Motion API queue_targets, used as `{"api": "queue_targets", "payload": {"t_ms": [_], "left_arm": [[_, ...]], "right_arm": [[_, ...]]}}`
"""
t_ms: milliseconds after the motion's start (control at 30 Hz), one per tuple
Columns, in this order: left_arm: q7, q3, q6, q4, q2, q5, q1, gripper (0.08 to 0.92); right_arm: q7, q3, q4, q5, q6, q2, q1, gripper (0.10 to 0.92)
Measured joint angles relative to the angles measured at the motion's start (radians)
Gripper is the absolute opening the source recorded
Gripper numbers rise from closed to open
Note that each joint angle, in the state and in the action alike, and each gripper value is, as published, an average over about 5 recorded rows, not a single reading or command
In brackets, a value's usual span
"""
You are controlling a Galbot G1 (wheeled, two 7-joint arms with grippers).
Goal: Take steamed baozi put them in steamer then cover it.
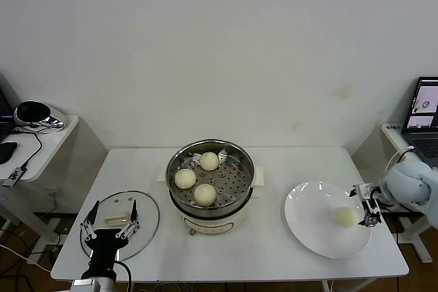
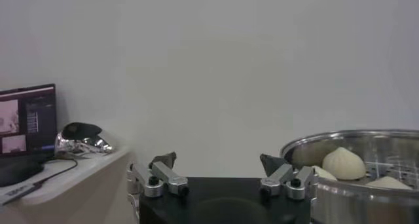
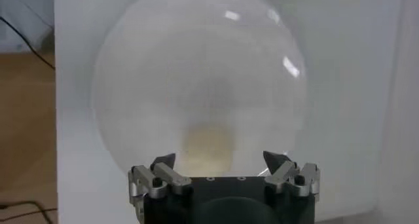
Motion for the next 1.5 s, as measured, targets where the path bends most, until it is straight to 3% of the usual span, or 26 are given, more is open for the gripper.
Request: {"api": "queue_targets", "payload": {"t_ms": [567, 833, 1033, 1500], "left_arm": [[0.001, -0.01, 0.0, 0.003, -0.011, 0.003, 0.01, 0.823], [0.001, -0.009, -0.001, 0.002, -0.013, 0.004, 0.011, 0.823], [0.001, -0.008, -0.002, -0.004, -0.011, 0.003, 0.014, 0.823], [0.0, 0.007, -0.004, -0.007, -0.008, 0.002, 0.007, 0.823]], "right_arm": [[0.015, 0.143, -0.177, -0.055, 0.006, 0.14, -0.143, 0.819], [0.01, 0.158, -0.204, -0.056, 0.001, 0.17, -0.155, 0.678], [-0.001, 0.149, -0.202, -0.038, -0.007, 0.17, -0.143, 0.606], [-0.046, -0.082, -0.073, 0.145, -0.051, 0.096, 0.157, 0.605]]}}
